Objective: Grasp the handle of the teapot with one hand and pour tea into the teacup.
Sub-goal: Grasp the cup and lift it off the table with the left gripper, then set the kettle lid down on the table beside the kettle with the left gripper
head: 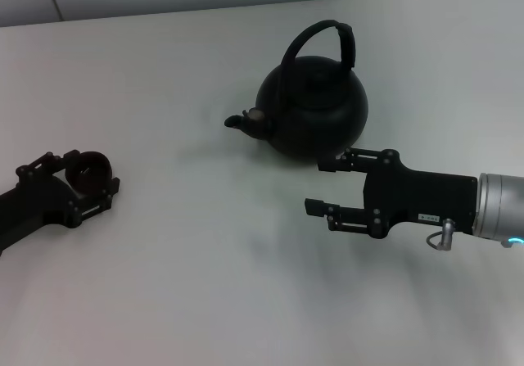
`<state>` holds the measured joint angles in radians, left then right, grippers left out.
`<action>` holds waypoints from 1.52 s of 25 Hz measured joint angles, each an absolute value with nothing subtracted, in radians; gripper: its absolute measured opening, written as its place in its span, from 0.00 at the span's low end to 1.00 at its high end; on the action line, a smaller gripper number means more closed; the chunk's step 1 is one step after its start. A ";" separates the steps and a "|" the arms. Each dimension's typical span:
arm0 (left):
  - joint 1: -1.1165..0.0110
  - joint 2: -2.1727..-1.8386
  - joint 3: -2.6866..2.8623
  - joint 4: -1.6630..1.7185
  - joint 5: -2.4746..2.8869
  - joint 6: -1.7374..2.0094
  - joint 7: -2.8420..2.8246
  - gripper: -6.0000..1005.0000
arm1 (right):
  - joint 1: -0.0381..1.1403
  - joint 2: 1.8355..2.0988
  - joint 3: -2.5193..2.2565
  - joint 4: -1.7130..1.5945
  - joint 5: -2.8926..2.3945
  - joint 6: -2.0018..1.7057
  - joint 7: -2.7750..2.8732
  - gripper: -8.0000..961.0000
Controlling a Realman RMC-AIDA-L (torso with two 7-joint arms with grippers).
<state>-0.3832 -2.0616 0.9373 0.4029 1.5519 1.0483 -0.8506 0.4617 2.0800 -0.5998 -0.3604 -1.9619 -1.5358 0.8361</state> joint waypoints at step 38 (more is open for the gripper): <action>-0.554 -2.080 1.190 0.364 1.478 1.060 -0.872 0.69 | 0.461 2.080 -0.600 -0.359 -1.960 -1.546 0.836 0.71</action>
<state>-0.5539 -2.0800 1.1897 0.3641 1.4779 1.0602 -0.8718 0.4610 2.0800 -0.5998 -0.3589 -1.9604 -1.5464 0.8361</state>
